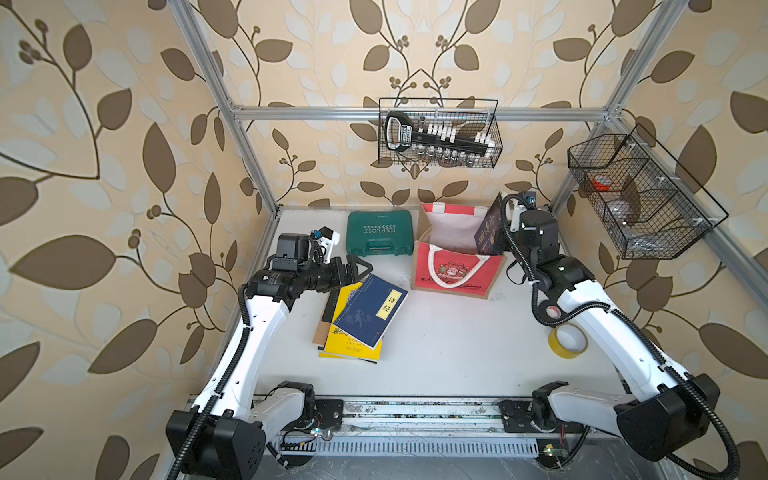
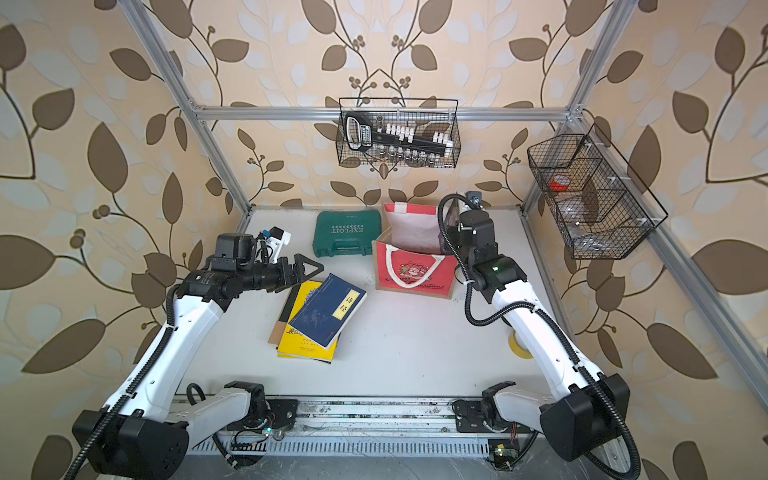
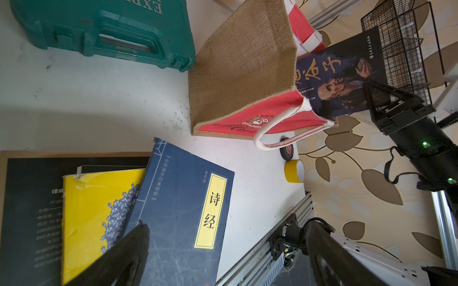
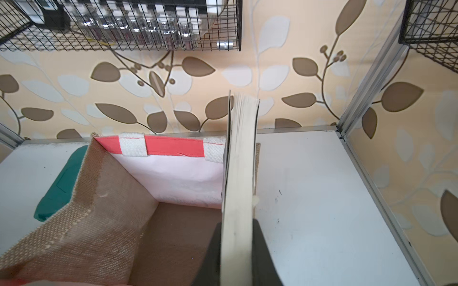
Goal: Put the books into the canvas bag
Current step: Place the book in the canvas bag.
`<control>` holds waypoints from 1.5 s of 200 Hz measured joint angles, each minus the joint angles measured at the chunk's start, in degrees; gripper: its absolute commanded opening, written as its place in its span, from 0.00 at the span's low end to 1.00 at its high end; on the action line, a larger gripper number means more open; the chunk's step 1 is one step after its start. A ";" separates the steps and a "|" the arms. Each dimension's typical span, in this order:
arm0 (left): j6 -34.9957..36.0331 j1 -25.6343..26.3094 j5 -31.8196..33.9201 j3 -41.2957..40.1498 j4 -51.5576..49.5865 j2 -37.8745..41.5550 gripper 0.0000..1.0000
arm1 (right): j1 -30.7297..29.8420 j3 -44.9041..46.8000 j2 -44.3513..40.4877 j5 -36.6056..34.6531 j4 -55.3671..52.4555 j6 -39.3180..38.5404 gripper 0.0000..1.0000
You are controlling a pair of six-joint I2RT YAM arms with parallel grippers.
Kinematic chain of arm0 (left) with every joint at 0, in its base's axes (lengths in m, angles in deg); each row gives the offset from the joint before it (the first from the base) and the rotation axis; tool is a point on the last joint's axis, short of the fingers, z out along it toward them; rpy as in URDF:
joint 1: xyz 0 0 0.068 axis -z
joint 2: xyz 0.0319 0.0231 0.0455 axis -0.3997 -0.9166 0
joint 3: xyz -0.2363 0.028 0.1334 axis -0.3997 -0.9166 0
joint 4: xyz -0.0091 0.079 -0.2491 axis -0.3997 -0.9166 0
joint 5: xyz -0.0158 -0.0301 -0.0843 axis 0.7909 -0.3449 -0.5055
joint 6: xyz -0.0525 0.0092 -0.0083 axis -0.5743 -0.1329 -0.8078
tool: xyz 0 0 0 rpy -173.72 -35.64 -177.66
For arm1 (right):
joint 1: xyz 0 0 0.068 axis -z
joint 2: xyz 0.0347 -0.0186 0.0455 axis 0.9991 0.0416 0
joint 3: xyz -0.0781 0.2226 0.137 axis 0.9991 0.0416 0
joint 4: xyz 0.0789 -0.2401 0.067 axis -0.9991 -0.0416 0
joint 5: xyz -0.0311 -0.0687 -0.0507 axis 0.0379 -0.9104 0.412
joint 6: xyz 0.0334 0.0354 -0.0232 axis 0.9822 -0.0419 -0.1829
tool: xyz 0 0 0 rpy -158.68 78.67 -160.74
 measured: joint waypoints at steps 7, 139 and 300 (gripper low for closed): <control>0.00 0.00 0.02 0.00 0.00 0.00 0.99 | -0.46 0.46 0.22 -0.85 0.52 -0.17 0.00; 0.00 0.00 0.17 -0.39 0.00 0.00 0.99 | -2.54 8.50 4.11 -6.91 9.55 3.56 0.04; -0.02 0.00 0.22 -0.42 0.00 0.00 0.99 | -2.51 6.80 3.89 -4.72 12.57 2.08 0.61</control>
